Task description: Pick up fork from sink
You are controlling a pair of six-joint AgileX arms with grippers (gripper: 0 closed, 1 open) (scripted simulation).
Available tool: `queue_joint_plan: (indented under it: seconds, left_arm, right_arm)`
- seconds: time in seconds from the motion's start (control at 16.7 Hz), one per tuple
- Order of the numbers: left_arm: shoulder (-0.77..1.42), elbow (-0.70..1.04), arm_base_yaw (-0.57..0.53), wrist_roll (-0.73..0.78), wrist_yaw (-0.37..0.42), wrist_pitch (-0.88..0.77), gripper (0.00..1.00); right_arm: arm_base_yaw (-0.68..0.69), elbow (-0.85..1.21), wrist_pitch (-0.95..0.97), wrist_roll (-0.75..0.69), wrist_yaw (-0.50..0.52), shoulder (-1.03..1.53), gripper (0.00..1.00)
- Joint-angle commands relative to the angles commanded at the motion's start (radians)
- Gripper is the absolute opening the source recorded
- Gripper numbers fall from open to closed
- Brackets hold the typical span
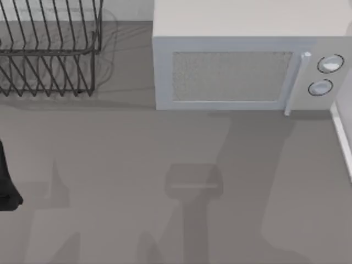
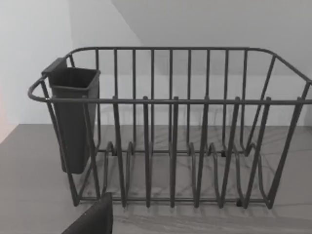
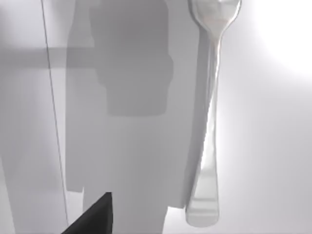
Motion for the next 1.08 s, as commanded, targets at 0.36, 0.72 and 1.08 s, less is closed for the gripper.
queue_joint_plan:
  seconds: [0.36, 0.72, 1.08]
  left_arm:
    - [0.0, 0.0, 0.0, 0.0, 0.0, 0.0, 1.0]
    - [0.0, 0.0, 0.0, 0.0, 0.0, 0.0, 1.0]
    - [0.0, 0.0, 0.0, 0.0, 0.0, 0.0, 1.0]
  right_arm:
    - [0.006, -0.028, 0.04, 0.001, 0.0, 0.015, 1.0]
    - [0.003, -0.176, 0.297, 0.002, 0.002, 0.114, 1.0]
    - [0.001, -0.263, 0.441, 0.003, 0.002, 0.178, 1.0]
